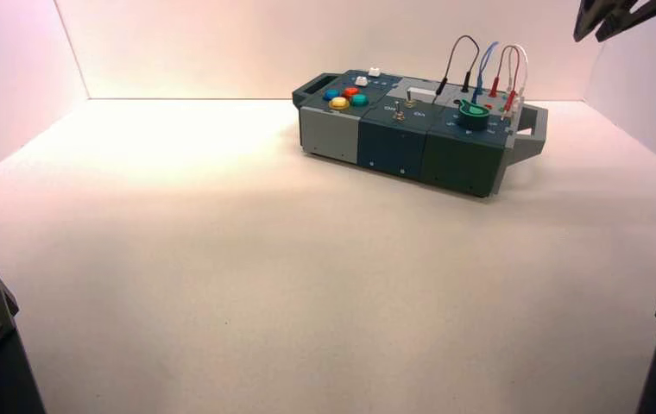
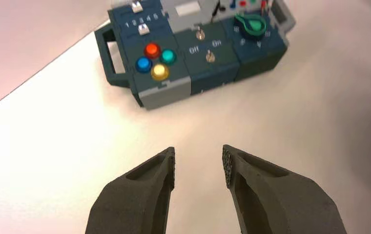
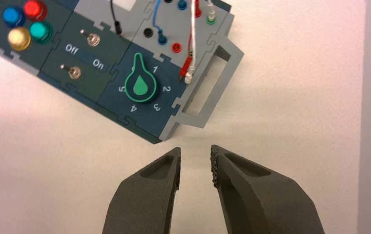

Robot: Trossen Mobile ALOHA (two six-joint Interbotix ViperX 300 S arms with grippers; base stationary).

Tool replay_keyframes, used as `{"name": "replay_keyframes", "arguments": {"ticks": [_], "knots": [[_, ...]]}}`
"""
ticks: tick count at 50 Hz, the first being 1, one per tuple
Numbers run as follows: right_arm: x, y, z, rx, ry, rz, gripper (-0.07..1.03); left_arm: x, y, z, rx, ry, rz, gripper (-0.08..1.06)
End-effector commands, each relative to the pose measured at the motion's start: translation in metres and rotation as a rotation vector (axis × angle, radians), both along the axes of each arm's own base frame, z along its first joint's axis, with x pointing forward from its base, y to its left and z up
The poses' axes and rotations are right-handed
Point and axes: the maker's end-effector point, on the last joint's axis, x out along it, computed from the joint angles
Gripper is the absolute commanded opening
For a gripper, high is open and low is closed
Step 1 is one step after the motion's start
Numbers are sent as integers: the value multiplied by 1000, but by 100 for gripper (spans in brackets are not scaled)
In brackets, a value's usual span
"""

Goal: Insert the white wire.

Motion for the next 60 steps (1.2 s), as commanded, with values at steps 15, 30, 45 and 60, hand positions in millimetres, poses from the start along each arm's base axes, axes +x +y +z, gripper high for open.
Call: {"name": "replay_keyframes", "arguments": {"ticks": [15, 30, 45, 60], "knots": [[12, -10, -4, 10, -42, -55, 31, 17, -28, 6, -16, -5, -27, 53], [34, -6, -28, 34, 27, -53, 31, 30, -56, 9, -29, -26, -63, 53], [57, -7, -38, 30, 21, -52, 31, 32, -55, 9, -32, -51, -59, 53], [75, -8, -46, 26, 37, -43, 31, 29, -59, 10, -31, -50, -74, 53]]}}
